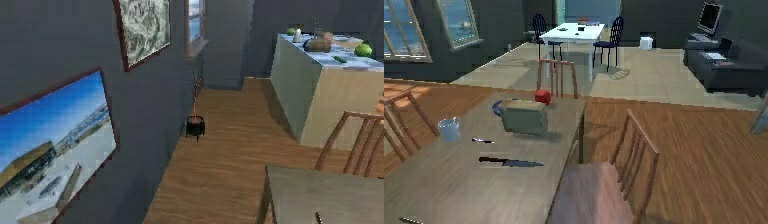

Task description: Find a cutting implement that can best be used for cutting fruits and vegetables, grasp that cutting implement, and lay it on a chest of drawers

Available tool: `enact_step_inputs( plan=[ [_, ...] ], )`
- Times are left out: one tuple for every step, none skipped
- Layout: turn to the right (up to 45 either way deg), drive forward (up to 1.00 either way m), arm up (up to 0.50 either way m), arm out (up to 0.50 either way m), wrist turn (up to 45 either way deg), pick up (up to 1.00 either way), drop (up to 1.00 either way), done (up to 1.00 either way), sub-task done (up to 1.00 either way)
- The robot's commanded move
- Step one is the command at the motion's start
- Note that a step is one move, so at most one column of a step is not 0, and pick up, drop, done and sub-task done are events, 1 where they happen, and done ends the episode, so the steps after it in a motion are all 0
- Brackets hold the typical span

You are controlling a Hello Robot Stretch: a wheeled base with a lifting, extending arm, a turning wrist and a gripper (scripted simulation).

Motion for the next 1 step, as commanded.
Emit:
enact_step_inputs(
  plan=[
    [9.0, 0.00, 0.00, 0.00, 0.0, 0.00, 0.00, 0.00, 0.00]
  ],
)
